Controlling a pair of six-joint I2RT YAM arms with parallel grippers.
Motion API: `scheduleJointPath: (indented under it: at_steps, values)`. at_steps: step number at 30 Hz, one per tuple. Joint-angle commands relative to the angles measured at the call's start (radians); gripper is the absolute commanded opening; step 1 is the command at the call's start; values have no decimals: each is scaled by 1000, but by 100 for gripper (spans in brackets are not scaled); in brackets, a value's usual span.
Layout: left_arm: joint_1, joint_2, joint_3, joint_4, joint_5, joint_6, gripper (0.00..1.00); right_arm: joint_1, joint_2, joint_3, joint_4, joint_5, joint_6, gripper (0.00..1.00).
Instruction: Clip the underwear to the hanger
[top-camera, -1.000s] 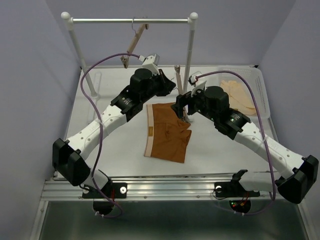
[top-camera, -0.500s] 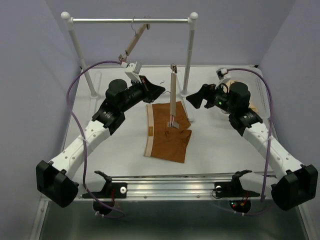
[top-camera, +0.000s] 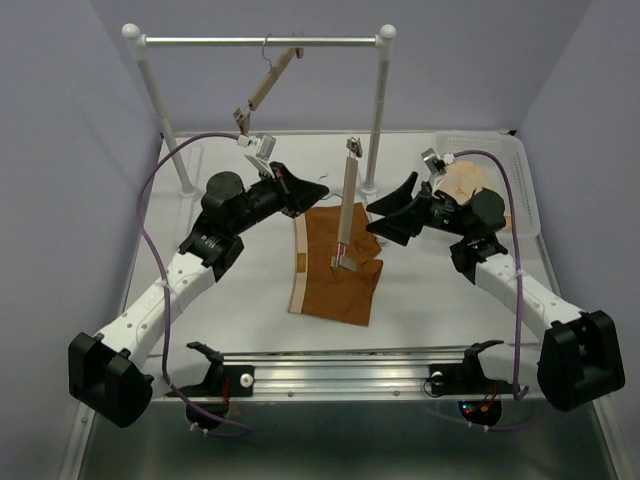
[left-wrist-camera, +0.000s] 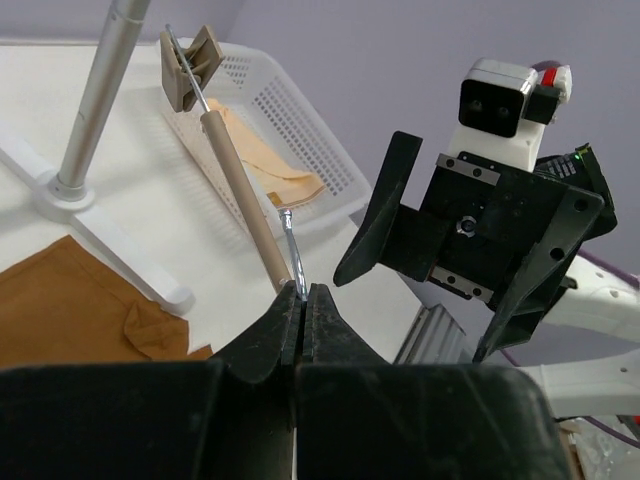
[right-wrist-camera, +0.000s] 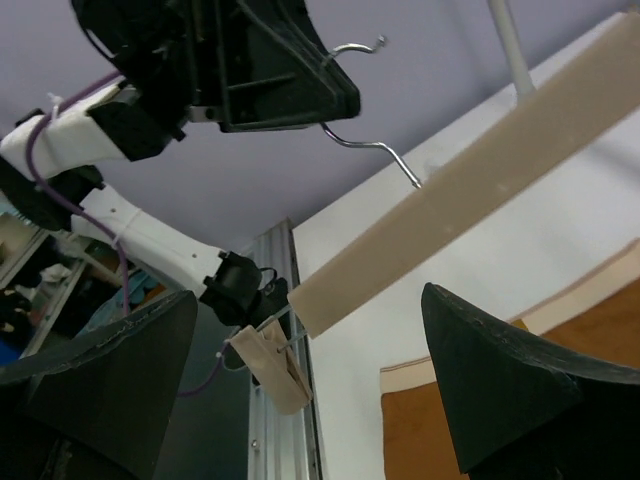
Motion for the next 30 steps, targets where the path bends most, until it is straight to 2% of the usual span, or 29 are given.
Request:
scheduleJointPath:
  at_steps: [1, 4, 10, 23, 26, 30]
  values:
    - [5, -49, -13, 145, 82, -45, 0, 3, 24, -10, 325, -77, 146, 100]
    - [5, -58, -36, 182, 103, -78, 0, 3, 66, 12, 318, -77, 138, 100]
    - [5, -73, -75, 251, 127, -129, 0, 3, 110, 49, 199, -37, 94, 100]
    - [3, -76, -116, 315, 148, -166, 0, 78, 196, 111, 332, 9, 212, 98]
    - [3, -79, -125, 329, 148, -178, 0, 78, 241, 107, 478, 21, 322, 93]
    - [3, -81, -136, 354, 146, -195, 0, 78, 296, 118, 610, 24, 413, 78]
